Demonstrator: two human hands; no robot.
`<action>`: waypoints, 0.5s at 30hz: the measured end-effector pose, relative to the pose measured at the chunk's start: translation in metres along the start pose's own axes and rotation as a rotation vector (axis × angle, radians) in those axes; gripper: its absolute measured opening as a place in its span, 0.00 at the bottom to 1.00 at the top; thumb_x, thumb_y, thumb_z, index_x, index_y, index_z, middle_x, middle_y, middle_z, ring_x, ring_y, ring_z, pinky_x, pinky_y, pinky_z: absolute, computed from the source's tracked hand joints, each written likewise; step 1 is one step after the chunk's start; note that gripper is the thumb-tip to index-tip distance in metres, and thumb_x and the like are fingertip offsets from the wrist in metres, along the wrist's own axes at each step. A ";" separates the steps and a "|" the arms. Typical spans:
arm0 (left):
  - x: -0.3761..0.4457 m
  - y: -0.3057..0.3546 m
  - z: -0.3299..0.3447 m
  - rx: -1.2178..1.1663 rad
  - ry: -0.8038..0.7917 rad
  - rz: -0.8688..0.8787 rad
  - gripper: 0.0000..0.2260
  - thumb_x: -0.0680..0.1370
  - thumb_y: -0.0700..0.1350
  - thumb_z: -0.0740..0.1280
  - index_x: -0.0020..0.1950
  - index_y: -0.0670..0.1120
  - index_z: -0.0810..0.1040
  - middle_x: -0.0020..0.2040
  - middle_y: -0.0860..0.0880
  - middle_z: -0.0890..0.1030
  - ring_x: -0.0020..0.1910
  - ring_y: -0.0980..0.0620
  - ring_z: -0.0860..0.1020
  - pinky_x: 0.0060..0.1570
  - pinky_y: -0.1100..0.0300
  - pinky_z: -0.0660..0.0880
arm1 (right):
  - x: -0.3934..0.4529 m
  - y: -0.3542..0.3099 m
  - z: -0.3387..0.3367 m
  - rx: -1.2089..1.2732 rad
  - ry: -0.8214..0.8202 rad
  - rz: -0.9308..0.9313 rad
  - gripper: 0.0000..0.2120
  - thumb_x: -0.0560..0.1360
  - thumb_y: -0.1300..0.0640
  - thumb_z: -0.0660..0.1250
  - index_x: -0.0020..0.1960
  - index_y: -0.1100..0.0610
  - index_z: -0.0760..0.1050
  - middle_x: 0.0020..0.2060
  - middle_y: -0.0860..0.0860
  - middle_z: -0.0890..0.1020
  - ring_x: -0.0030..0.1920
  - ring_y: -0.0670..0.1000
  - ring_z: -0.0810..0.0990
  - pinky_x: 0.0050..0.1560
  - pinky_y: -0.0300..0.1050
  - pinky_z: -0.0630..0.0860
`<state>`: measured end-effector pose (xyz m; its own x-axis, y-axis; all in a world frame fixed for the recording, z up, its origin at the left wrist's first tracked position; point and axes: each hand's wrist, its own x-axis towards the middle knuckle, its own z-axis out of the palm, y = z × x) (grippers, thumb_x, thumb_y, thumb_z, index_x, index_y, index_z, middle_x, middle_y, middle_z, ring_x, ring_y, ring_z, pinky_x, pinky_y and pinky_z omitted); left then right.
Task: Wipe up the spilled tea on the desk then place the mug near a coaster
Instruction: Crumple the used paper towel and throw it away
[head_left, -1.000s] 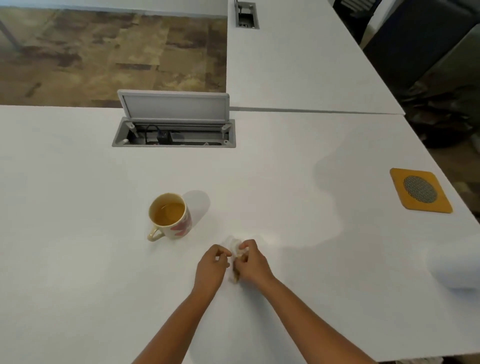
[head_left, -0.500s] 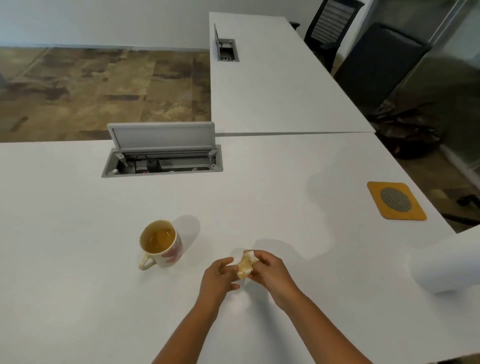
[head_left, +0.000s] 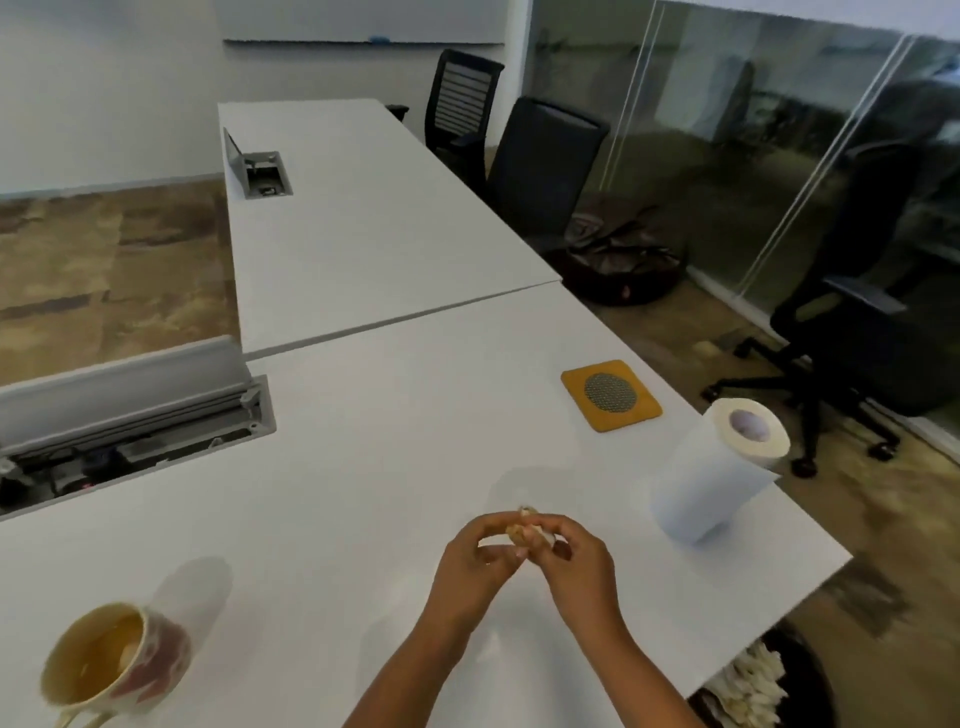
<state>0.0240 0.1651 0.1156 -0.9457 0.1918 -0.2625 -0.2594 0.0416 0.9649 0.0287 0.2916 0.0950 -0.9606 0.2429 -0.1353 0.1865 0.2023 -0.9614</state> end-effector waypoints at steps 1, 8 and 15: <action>0.005 0.005 0.013 0.035 -0.027 0.028 0.10 0.74 0.40 0.67 0.54 0.52 0.78 0.54 0.55 0.80 0.51 0.55 0.80 0.49 0.67 0.75 | 0.002 -0.002 -0.013 0.015 0.048 -0.014 0.08 0.72 0.57 0.70 0.42 0.43 0.79 0.45 0.38 0.83 0.45 0.42 0.83 0.44 0.31 0.78; 0.033 0.030 0.107 0.254 -0.145 0.187 0.10 0.74 0.41 0.68 0.52 0.54 0.76 0.53 0.54 0.77 0.47 0.56 0.78 0.44 0.71 0.74 | 0.002 -0.004 -0.101 0.108 0.318 -0.088 0.13 0.75 0.58 0.65 0.45 0.40 0.78 0.45 0.43 0.84 0.44 0.46 0.84 0.45 0.41 0.82; 0.034 0.048 0.211 0.272 -0.316 0.289 0.10 0.75 0.43 0.67 0.52 0.57 0.74 0.49 0.61 0.76 0.46 0.62 0.77 0.41 0.79 0.71 | -0.015 -0.007 -0.192 0.012 0.542 -0.189 0.10 0.74 0.54 0.65 0.48 0.37 0.76 0.48 0.40 0.82 0.51 0.43 0.81 0.49 0.32 0.78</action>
<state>0.0212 0.3806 0.1549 -0.8548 0.5189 -0.0091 0.1044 0.1892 0.9764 0.0812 0.4686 0.1497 -0.7334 0.6560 0.1784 0.0166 0.2797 -0.9600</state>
